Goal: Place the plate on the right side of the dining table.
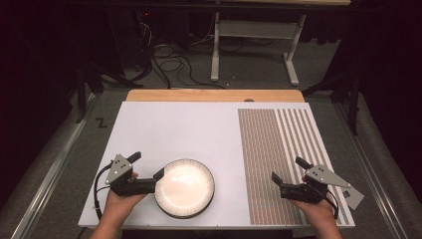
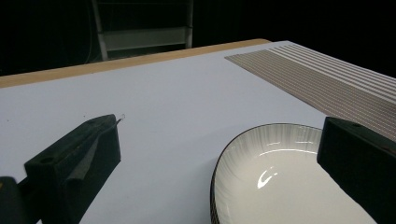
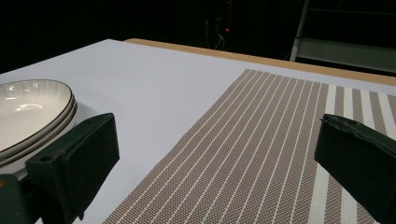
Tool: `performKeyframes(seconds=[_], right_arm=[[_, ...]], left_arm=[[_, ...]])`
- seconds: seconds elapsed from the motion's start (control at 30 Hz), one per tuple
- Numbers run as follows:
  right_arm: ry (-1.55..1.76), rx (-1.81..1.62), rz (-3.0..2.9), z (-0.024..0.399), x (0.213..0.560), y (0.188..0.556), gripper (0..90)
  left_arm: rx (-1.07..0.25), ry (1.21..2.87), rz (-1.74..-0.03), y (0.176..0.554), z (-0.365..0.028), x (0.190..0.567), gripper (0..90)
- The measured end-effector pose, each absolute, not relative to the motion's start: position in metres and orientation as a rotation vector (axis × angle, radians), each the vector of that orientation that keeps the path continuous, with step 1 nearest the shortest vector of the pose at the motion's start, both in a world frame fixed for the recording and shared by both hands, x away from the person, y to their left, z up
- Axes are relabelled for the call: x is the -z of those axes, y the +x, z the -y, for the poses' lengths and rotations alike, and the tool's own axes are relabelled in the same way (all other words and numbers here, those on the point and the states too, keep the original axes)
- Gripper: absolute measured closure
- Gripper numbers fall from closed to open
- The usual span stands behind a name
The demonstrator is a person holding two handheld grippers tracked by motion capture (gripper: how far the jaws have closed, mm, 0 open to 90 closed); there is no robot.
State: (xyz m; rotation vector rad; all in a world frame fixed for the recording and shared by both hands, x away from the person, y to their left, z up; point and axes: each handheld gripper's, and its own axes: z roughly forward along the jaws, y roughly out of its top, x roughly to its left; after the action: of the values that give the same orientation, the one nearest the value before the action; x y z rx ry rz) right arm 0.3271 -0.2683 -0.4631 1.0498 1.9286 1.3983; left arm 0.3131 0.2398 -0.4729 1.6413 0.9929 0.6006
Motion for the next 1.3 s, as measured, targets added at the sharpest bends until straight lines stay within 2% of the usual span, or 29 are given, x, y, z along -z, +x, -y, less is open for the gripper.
performKeyframes(seconds=[0.6,0.83,0.93,1.03,1.3], right_arm=[[1.057,-1.386,-1.921,0.269,0.462,0.327,0.5],[1.035,-1.366,-1.927,0.265,0.458,0.325,0.4],[1.019,-1.357,-1.948,0.257,0.458,0.324,0.5],[1.0,-1.355,-1.978,0.251,0.46,0.325,0.5],[0.957,-1.346,-2.051,0.23,0.463,0.326,1.3]], left_arm=[[-0.581,1.682,-0.986,0.315,-0.237,0.471,1.6],[-0.618,1.69,-0.982,0.313,-0.236,0.467,6.2],[-0.61,1.699,-1.0,0.314,-0.241,0.468,6.6],[-0.616,1.693,-0.994,0.313,-0.245,0.468,10.6],[-0.601,1.687,-1.006,0.312,-0.255,0.469,11.2]])
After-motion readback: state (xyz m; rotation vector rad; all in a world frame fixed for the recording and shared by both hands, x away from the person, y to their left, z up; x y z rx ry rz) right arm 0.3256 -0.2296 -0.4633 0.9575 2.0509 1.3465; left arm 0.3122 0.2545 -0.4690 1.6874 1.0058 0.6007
